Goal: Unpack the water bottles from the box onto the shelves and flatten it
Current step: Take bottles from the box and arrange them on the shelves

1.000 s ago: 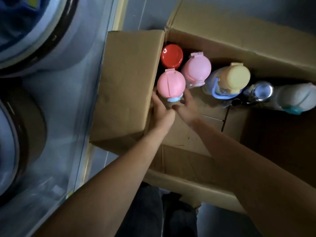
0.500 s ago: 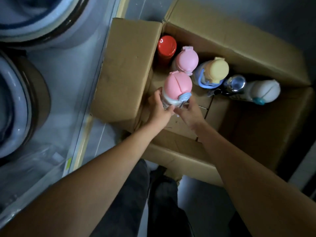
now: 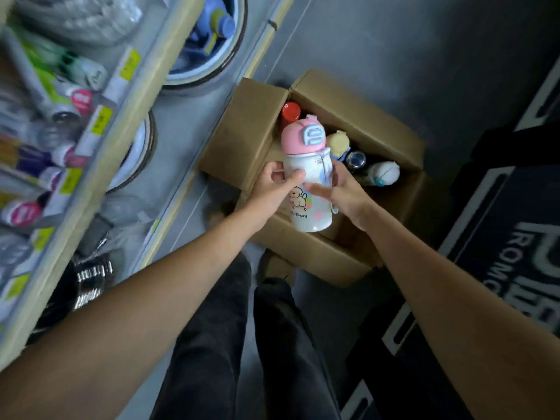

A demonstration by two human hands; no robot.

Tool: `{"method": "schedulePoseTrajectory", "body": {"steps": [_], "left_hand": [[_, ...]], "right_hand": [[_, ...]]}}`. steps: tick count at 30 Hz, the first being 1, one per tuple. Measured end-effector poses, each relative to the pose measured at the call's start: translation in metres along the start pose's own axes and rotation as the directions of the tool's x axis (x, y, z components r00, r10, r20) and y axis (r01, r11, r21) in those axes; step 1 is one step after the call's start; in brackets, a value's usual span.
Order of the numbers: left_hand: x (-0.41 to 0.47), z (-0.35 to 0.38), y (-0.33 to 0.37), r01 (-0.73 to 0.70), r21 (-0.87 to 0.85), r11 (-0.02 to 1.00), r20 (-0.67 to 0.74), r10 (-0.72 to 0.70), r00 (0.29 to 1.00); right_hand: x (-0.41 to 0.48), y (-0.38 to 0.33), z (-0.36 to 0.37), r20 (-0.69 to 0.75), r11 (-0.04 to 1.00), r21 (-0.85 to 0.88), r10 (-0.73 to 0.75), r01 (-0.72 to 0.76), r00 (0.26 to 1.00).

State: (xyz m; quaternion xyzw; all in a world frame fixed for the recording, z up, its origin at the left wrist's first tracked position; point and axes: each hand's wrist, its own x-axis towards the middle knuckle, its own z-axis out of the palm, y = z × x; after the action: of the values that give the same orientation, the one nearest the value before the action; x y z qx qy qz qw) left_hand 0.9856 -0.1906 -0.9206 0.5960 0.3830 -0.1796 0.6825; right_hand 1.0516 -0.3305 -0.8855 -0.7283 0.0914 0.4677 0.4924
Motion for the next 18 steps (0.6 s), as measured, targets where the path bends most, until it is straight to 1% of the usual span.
{"method": "schedulePoseTrajectory", "body": {"steps": [2, 5, 8, 10, 13, 16, 18], "left_hand": [[-0.034, -0.008, 0.011, -0.02, -0.026, 0.999, -0.062, 0.018, 0.998], [-0.099, -0.031, 0.025, -0.041, -0.048, 0.998, -0.147, 0.033, 0.989], [-0.164, -0.06, 0.022, -0.034, -0.087, 0.996, -0.19, 0.017, 0.982], [-0.196, -0.076, 0.019, -0.034, -0.125, 0.992, -0.164, 0.013, 0.986], [-0.263, -0.108, 0.006, -0.055, -0.185, 0.981, -0.149, 0.028, 0.988], [-0.321, -0.132, -0.014, -0.045, -0.288, 0.957, -0.142, 0.003, 0.99], [-0.362, -0.147, -0.032, -0.041, -0.369, 0.928, -0.159, -0.02, 0.987]], "right_hand": [[-0.034, -0.02, 0.009, 0.058, 0.997, -0.075, -0.013, 0.018, 0.998], [-0.092, -0.046, 0.034, 0.163, 0.989, -0.14, -0.033, 0.056, 0.986], [-0.144, -0.062, 0.065, 0.247, 0.973, -0.205, -0.049, 0.101, 0.968], [-0.164, -0.067, 0.082, 0.292, 0.962, -0.247, -0.038, 0.113, 0.956], [-0.201, -0.073, 0.122, 0.353, 0.923, -0.359, 0.001, 0.135, 0.936], [-0.229, -0.071, 0.164, 0.433, 0.879, -0.453, 0.071, 0.148, 0.899], [-0.249, -0.065, 0.194, 0.501, 0.847, -0.499, 0.109, 0.184, 0.859]]}}
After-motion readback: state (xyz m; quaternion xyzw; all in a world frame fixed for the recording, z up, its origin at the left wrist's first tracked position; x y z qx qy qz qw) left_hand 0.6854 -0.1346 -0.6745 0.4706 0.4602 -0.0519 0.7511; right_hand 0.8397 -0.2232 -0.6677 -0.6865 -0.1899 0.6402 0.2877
